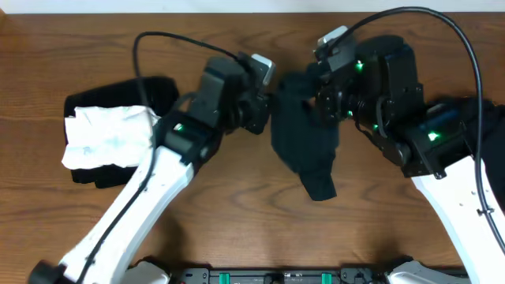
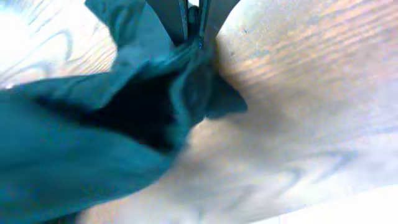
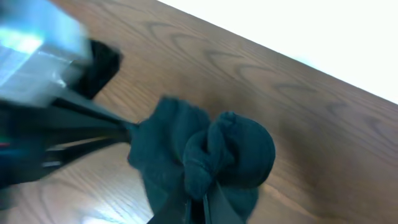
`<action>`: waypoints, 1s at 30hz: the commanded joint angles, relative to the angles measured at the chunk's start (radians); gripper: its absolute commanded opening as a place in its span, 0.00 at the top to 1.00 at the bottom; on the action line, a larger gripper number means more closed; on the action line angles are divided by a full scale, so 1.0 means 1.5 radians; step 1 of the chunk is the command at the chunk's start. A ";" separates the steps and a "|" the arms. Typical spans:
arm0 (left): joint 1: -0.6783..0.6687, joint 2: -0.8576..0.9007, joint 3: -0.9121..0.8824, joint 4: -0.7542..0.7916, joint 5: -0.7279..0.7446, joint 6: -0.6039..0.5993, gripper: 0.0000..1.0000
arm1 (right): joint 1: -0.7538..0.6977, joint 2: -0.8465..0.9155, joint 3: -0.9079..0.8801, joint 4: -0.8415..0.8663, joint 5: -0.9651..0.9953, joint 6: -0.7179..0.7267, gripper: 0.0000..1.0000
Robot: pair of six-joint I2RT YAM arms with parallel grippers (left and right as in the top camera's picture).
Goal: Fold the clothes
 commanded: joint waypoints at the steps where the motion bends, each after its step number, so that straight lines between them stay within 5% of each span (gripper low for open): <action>1: -0.001 -0.066 0.004 -0.004 -0.009 -0.011 0.94 | -0.007 0.019 0.001 -0.004 0.033 0.042 0.94; 9: -0.001 -0.146 0.004 -0.035 -0.009 -0.011 0.93 | -0.015 0.035 0.001 0.022 -0.011 0.062 0.99; 13: -0.001 -0.141 0.004 -0.068 -0.009 -0.011 0.56 | -0.015 0.022 0.001 0.081 -0.070 0.041 0.99; 17: -0.001 -0.132 0.004 -0.082 -0.007 -0.011 0.35 | -0.015 0.011 0.001 0.113 -0.109 0.040 0.99; 30: -0.002 -0.115 0.004 -0.050 -0.001 -0.021 0.25 | -0.008 0.011 0.001 0.117 -0.232 0.024 0.99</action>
